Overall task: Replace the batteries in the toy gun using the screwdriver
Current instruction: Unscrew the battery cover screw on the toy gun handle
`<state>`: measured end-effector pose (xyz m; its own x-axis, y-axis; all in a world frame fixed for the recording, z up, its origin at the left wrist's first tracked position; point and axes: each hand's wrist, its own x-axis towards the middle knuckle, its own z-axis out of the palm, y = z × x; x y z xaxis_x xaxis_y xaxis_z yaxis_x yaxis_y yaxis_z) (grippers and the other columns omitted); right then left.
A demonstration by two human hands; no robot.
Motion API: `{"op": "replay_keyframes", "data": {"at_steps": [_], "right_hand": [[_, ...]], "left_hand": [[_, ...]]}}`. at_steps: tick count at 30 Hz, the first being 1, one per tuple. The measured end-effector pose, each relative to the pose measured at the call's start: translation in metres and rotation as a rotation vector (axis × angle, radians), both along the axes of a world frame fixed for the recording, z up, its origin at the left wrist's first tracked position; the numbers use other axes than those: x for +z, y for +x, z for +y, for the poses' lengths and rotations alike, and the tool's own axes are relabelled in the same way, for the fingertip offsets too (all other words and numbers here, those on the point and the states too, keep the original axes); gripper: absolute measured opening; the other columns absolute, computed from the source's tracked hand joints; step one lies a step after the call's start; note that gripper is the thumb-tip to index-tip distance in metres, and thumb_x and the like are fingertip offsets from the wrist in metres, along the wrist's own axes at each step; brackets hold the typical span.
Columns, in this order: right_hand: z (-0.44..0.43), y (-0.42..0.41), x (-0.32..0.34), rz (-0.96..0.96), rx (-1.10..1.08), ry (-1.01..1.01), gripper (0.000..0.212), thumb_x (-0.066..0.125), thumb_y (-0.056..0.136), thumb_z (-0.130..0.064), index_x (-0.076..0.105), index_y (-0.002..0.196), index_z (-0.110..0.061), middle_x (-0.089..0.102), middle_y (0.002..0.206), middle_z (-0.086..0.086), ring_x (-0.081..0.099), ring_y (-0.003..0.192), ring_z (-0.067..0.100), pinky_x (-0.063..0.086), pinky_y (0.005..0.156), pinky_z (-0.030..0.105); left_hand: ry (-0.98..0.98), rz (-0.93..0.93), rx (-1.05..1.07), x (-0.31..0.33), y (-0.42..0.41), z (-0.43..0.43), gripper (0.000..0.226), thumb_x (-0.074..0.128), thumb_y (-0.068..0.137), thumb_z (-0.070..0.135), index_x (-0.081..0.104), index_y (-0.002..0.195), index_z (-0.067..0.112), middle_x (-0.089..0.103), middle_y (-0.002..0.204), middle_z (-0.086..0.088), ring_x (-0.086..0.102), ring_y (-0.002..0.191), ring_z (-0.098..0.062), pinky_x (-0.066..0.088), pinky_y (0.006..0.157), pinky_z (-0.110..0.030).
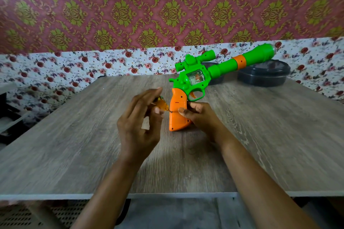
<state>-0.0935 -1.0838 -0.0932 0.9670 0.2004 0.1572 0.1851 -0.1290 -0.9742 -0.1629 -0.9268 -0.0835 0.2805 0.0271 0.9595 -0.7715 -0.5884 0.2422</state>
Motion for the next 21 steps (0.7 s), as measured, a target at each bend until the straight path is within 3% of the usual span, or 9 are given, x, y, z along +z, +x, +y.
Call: {"op": "replay_keyframes", "data": {"at_steps": [6, 11, 14, 16, 21], "right_hand": [[0.0011, 0.0007, 0.0, -0.034, -0.018, -0.027, 0.023, 0.059, 0.087, -0.011, 0.065, 0.11, -0.009, 0.067, 0.107, 0.013, 0.061, 0.095, 0.018, 0.049, 0.095, 0.042], [0.0012, 0.0007, -0.0009, -0.031, 0.016, 0.011, 0.02, 0.058, 0.088, -0.01, 0.063, 0.107, -0.015, 0.066, 0.101, 0.008, 0.061, 0.095, 0.019, 0.049, 0.094, 0.043], [0.0018, 0.0011, -0.0006, -0.018, 0.021, 0.026, 0.02, 0.057, 0.088, -0.009, 0.063, 0.107, -0.016, 0.065, 0.099, 0.008, 0.06, 0.093, 0.018, 0.05, 0.094, 0.043], [0.002, 0.0012, -0.0002, -0.01, 0.01, 0.019, 0.021, 0.058, 0.088, -0.011, 0.064, 0.108, -0.015, 0.065, 0.099, 0.007, 0.061, 0.094, 0.018, 0.049, 0.094, 0.044], [0.0022, 0.0007, 0.0001, 0.006, -0.008, 0.004, 0.026, 0.06, 0.087, -0.013, 0.064, 0.112, -0.012, 0.067, 0.106, 0.007, 0.062, 0.097, 0.016, 0.049, 0.095, 0.041]], "left_hand": [[-0.017, 0.018, 0.044, 0.0005, 0.0012, 0.0008, 0.024, 0.061, 0.088, 0.016, 0.054, 0.111, 0.017, 0.064, 0.097, -0.004, 0.064, 0.069, -0.005, 0.049, 0.061, -0.014], [-0.133, 0.061, -0.054, 0.0023, -0.0028, -0.0035, 0.03, 0.07, 0.08, 0.026, 0.045, 0.098, 0.023, 0.062, 0.088, 0.013, 0.064, 0.072, -0.005, 0.054, 0.057, -0.026], [-0.112, 0.042, -0.042, 0.0018, -0.0025, -0.0025, 0.027, 0.062, 0.087, 0.032, 0.046, 0.104, 0.018, 0.064, 0.09, 0.004, 0.066, 0.069, -0.011, 0.056, 0.056, -0.032], [-0.068, 0.027, -0.008, 0.0017, -0.0011, 0.0, 0.022, 0.059, 0.09, 0.025, 0.051, 0.11, 0.019, 0.065, 0.095, -0.004, 0.068, 0.071, -0.017, 0.057, 0.058, -0.035], [-0.018, 0.025, 0.026, 0.0018, -0.0008, -0.0007, 0.028, 0.048, 0.095, 0.017, 0.052, 0.123, 0.016, 0.066, 0.103, -0.008, 0.067, 0.075, -0.006, 0.053, 0.065, -0.014]]}}
